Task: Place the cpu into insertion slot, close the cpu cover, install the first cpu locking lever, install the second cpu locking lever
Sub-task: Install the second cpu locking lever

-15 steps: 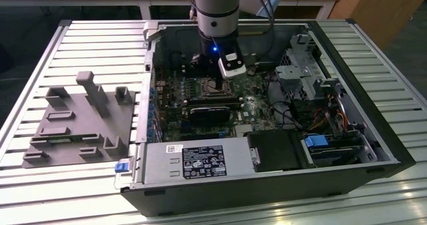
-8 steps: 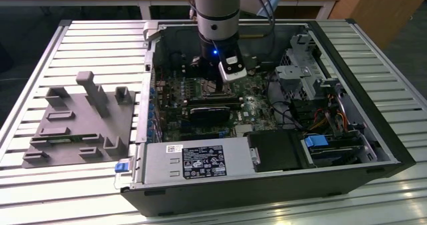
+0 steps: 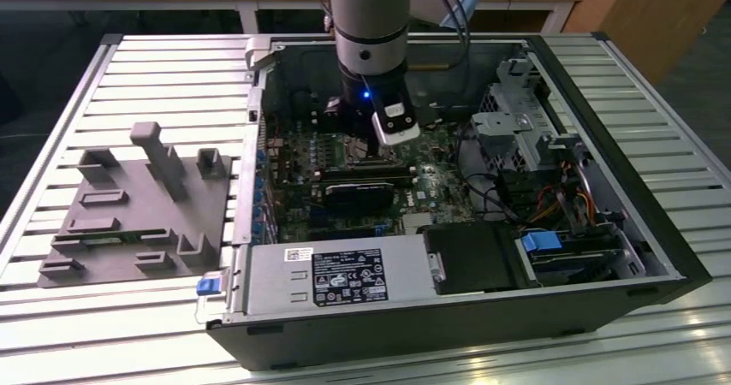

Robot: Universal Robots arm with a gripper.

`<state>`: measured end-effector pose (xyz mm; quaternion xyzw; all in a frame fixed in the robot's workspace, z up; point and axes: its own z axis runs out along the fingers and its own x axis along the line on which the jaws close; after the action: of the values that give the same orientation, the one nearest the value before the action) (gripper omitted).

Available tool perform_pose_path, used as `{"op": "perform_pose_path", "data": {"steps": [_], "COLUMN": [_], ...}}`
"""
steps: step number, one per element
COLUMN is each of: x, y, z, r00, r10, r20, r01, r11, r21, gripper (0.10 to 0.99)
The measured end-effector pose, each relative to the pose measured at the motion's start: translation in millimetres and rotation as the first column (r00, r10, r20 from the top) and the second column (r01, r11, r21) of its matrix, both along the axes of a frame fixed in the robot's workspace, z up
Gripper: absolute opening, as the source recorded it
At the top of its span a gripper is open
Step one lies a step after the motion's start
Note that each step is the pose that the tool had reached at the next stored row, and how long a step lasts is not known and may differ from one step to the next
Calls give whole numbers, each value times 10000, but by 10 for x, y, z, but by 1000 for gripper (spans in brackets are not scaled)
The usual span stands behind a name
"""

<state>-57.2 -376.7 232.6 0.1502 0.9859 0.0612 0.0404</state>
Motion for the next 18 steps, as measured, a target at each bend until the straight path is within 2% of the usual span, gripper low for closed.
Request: {"op": "perform_pose_path", "data": {"steps": [15, 18], "x": [-84, -102], "y": [-124, -156], "z": [-142, -162], "r00": [9999, 9999], "r10": [119, 146], "r20": [2, 6], "r01": [-119, -146], "r11": [9978, 9965], "r21": [650, 821], "gripper": [102, 102]}}
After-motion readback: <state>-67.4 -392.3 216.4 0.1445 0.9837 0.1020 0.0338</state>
